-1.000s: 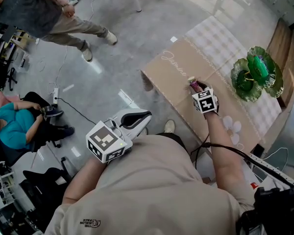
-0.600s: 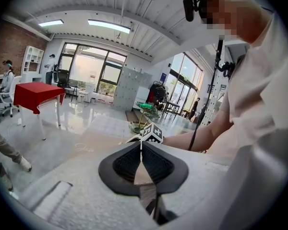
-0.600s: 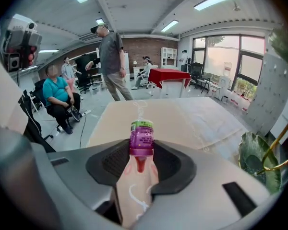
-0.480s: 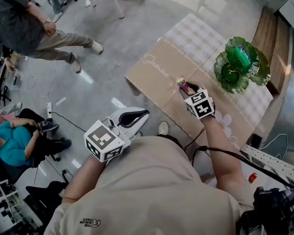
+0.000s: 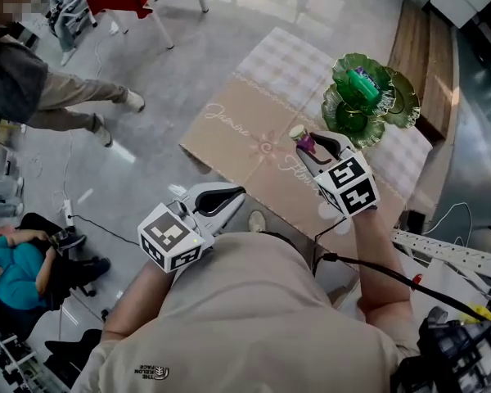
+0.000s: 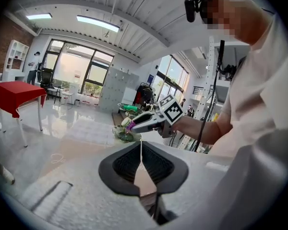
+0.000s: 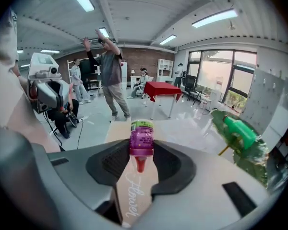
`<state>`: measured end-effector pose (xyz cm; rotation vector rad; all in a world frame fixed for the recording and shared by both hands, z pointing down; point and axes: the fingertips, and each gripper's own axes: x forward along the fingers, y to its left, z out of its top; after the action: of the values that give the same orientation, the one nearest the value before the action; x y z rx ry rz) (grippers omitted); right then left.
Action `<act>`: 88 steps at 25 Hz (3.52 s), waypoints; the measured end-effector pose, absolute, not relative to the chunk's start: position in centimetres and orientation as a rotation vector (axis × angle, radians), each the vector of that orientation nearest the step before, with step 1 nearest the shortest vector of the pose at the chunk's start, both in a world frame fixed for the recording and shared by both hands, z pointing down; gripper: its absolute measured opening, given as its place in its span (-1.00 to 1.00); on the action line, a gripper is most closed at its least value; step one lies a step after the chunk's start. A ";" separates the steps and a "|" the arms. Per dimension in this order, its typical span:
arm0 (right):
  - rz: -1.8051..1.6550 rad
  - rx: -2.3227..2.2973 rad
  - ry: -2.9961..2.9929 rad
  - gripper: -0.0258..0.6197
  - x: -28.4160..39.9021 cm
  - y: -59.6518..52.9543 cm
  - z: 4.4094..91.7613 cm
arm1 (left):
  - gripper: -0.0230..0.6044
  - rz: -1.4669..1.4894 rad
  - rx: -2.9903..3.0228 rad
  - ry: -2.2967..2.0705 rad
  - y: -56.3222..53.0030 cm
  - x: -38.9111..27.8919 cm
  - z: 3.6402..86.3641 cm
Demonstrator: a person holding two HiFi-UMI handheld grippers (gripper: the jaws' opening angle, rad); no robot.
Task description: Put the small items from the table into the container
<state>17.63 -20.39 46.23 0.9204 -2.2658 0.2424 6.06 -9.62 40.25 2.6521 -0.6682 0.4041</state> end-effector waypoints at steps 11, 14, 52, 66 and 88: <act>0.079 1.129 -2.107 -0.43 27.3 -25.8 38.7 | -0.90 0.384 2.672 -0.630 -9.6 7.5 40.3; 0.047 1.144 -2.056 -0.42 28.6 -27.6 38.2 | -0.90 0.383 2.661 -0.647 -9.6 7.0 40.5; 0.255 1.420 -2.192 -0.70 19.9 -16.9 41.7 | -0.90 0.349 2.691 -0.541 -5.5 -3.4 39.4; 0.506 1.446 -2.319 -0.86 7.3 -1.8 45.6 | -0.90 0.371 2.743 -0.359 0.3 -7.9 39.6; 0.454 1.451 -2.374 -0.87 -2.3 9.0 44.5 | -0.90 0.363 2.751 -0.226 9.3 -12.7 41.4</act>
<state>-2.32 9.02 44.54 1.4512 -2.3744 0.4545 -12.67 9.32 41.41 2.7514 -0.2259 0.3626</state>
